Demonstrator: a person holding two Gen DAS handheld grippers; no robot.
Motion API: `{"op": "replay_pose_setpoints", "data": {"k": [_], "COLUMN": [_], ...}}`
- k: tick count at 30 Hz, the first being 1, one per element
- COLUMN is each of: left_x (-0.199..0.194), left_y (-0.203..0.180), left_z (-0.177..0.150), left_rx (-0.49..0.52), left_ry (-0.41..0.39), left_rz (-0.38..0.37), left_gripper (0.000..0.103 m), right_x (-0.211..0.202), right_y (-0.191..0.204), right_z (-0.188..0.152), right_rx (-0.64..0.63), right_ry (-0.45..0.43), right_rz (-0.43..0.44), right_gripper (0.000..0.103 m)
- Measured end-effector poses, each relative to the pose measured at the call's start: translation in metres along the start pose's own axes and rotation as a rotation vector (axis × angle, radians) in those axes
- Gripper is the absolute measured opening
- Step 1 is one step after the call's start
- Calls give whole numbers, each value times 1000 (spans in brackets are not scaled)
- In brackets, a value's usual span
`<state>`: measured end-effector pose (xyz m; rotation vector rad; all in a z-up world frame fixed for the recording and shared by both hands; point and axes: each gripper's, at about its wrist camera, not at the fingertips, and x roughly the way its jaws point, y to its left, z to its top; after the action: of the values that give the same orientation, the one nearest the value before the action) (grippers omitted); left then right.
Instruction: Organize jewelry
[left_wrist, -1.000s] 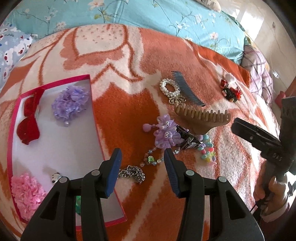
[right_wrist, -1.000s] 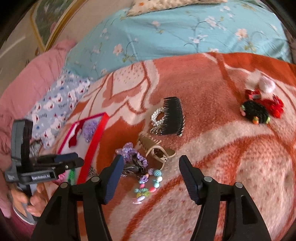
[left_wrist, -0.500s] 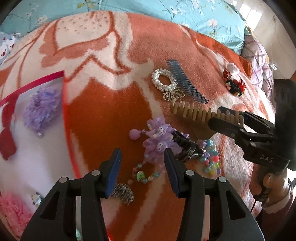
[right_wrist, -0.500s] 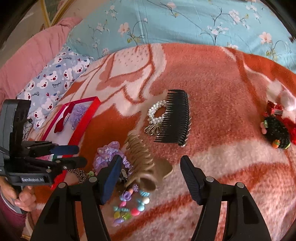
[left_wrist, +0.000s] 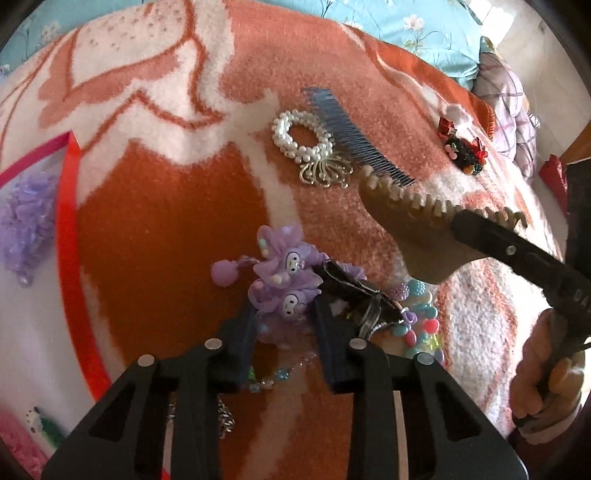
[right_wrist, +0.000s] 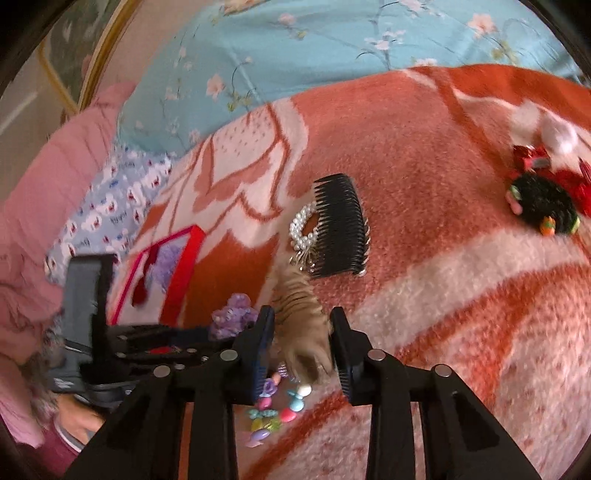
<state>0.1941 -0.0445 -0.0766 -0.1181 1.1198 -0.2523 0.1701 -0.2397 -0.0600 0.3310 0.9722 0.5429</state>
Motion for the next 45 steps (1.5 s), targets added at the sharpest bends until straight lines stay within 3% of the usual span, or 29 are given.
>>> {"op": "replay_pose_setpoints", "data": {"k": [6,23,45], "left_x": [-13,-82,-151], "left_y": [-1,16,79], "left_z": [-5,-29,-68], "left_rx": [3,-66,-188], "left_ry": [-30,-149,-265], "left_rz": [-10,-24,43], "left_gripper": [18,17,17], "right_x": [-9,-36,-16], "right_y": [-2,26,95], "right_z": [-5,-14,-20], "right_rx": [38,60,-16], "right_ry": [-28,-103,-73], "right_rz": [0,50,134], "right_gripper": [28,28,28]}}
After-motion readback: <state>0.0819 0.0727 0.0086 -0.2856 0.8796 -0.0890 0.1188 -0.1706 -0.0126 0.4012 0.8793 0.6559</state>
